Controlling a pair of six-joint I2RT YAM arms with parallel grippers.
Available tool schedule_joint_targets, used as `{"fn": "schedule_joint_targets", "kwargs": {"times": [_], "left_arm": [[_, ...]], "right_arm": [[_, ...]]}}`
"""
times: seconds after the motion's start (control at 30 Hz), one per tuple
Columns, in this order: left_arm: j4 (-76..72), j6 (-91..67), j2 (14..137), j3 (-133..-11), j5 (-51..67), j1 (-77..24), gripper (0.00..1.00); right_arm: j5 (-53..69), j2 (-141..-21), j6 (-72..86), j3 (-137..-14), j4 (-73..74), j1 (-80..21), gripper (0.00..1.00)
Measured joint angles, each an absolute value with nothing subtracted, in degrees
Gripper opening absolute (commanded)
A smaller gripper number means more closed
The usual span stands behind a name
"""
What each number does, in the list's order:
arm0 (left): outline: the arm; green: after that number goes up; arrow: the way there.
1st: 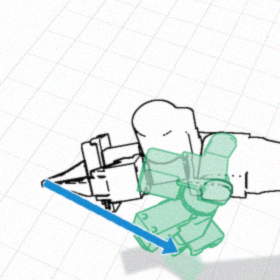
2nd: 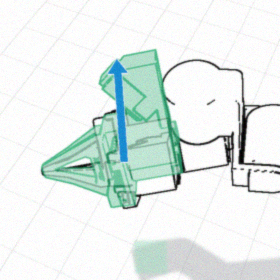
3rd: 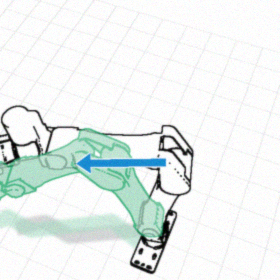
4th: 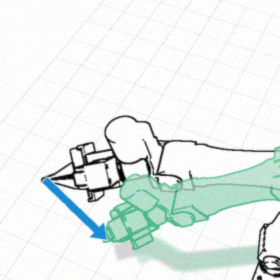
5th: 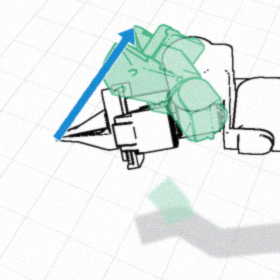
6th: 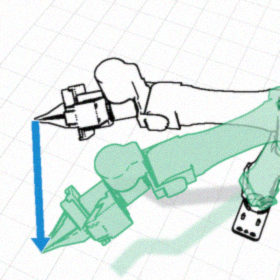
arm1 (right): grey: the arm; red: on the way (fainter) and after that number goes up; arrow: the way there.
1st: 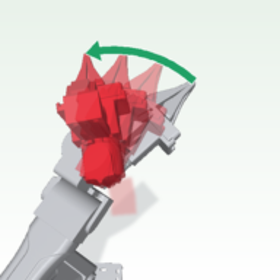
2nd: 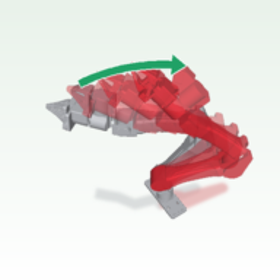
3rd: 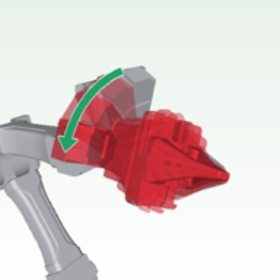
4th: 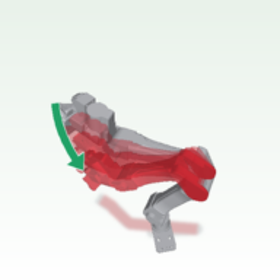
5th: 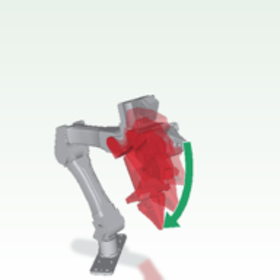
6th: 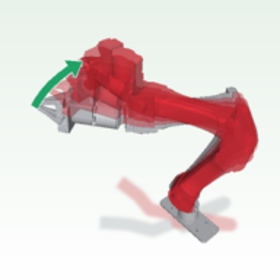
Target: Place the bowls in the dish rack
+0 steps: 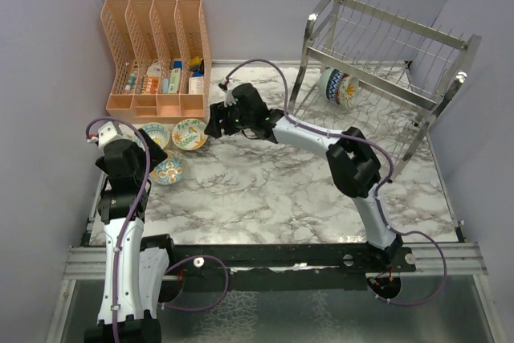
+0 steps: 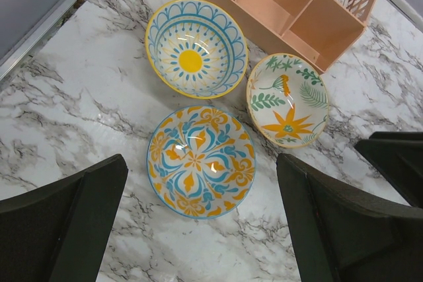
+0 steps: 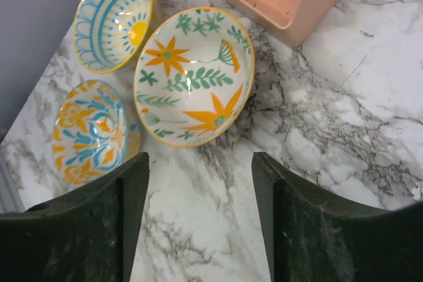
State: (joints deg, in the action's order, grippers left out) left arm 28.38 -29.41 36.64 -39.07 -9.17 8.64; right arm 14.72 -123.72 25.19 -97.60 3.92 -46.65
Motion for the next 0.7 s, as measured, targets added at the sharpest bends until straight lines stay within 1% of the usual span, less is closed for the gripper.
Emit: {"fn": "schedule_joint_targets", "kwargs": {"times": [0.07,0.27,0.5,0.7], "left_arm": [[28.4,-29.4,36.6,-39.1,-9.1,8.8,0.99],[28.4,-29.4,36.0,-39.0,-8.4,9.4,0.99],[28.3,-29.4,35.9,-38.9,-6.9,10.5,0.99],[28.0,-29.4,36.1,-38.9,-5.5,11.3,0.99]], "right_arm": [[13.2,-127.5,25.2,-101.8,4.8,-46.8,0.57],[9.5,-136.1,25.2,-110.7,8.3,-47.8,0.55],[7.2,-140.1,25.7,-114.3,9.8,-48.9,0.52],[6.0,-142.7,26.4,-117.4,9.9,-49.1,0.41]]}}
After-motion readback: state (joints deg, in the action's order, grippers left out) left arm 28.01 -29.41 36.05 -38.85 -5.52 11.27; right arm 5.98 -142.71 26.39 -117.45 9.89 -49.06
